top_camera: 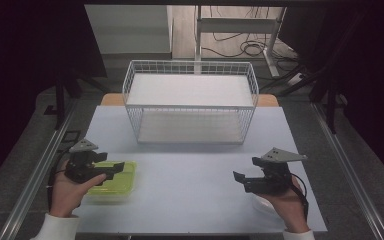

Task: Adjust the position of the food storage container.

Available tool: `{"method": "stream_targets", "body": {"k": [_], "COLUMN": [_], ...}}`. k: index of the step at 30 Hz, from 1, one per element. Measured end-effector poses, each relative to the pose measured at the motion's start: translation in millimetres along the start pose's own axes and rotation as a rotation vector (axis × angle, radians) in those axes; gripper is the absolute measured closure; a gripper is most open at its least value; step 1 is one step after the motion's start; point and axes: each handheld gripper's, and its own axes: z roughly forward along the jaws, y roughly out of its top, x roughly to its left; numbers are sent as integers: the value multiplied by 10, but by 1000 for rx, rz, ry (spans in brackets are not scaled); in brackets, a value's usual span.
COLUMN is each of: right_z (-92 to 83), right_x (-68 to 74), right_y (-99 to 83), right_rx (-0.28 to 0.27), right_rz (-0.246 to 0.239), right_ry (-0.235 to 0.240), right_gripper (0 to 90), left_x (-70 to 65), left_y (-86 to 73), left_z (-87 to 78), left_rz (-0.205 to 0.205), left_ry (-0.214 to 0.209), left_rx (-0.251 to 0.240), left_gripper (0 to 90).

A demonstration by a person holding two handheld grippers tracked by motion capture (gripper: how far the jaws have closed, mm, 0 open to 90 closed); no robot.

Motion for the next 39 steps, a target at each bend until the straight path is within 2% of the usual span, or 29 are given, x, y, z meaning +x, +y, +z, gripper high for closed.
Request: {"method": "stream_targets", "body": {"k": [3,6,9,11,15,17,20,21,25,28,30,34,37,39], "right_z": [8,18,32,38,50,61,78,78,82,83,83,76,73,74], "right_x": [-16,-29,-29,-24,-14,-9,5,5,-4,-3,10,24,19,8], "right_y": [-8,-16,-19,-21,-22,-24,-28,-28,-37,-39,-43,-46,-46,-49], "right_rx": [9,12,16,20,25,26,34,34,42,44,49,52,50,48], "right_rz": [10,19,21,21,15,12,6,6,11,10,6,3,3,7], "right_ry": [-10,-15,-15,-18,-20,-15,-9,-9,-17,-17,-15,-16,-26,-32], "right_gripper": [177,178,178,177,178,177,177,177,177,177,177,177,176,176], "left_x": [88,186,245,327,412,506,563,594,683,733,805,898,935,954], "left_y": [-21,-64,-98,-143,-184,-237,-268,-282,-326,-354,-387,-448,-483,-523], "left_z": [-32,-35,-20,-1,5,19,21,19,3,-20,-41,-64,-57,-33], "left_rz": [-15,-40,-60,-84,-111,-155,-170,-177,-186,-192,-223,-255,-258,-256], "left_ry": [11,53,69,94,119,150,157,157,158,154,167,187,190,208], "left_rx": [17,59,78,109,135,159,177,185,208,212,224,244,255,276], "left_gripper": [254,263,275,303,431,505,637,637,851,892,900,900,900,900]}}
